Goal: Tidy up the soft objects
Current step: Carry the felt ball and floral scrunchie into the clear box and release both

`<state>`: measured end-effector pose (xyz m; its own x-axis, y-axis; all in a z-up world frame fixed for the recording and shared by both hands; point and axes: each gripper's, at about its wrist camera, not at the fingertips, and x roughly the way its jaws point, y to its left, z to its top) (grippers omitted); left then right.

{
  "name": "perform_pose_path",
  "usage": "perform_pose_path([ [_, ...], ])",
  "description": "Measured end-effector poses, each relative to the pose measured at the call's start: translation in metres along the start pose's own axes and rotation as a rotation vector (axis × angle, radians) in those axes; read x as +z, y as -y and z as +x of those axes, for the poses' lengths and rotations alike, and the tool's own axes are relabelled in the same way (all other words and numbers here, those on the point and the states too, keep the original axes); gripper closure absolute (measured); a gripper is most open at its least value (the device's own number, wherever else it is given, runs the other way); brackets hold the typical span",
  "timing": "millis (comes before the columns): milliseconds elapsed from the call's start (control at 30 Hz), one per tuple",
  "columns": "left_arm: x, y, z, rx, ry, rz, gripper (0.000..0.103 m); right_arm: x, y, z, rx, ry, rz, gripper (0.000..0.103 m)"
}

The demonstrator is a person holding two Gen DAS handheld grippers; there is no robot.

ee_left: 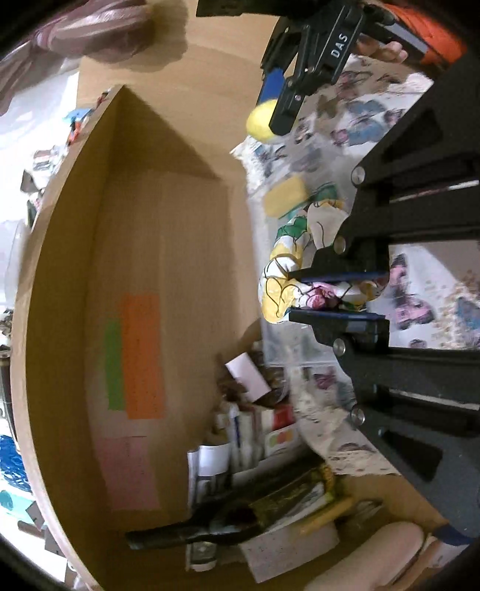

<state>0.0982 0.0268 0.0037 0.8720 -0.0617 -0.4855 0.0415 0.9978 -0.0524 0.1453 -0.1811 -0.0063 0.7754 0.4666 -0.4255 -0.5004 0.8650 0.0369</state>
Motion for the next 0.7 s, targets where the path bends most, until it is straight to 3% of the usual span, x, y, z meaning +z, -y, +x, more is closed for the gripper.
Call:
perform_pose_path([
  [300,0.023,-0.012,0.036,0.049,0.035,-0.037,0.091,0.025,-0.006,0.032,0.008,-0.007,-0.024,0.061],
  [500,0.019,-0.013,0.075,0.084,-0.019,-0.014,0.091,0.022,-0.011,0.068,0.008,-0.083,-0.052,0.061],
  [700,0.006,-0.016,0.109,0.062,-0.104,-0.017,0.091,0.009,-0.009,0.107,0.01,-0.188,-0.051,0.061],
])
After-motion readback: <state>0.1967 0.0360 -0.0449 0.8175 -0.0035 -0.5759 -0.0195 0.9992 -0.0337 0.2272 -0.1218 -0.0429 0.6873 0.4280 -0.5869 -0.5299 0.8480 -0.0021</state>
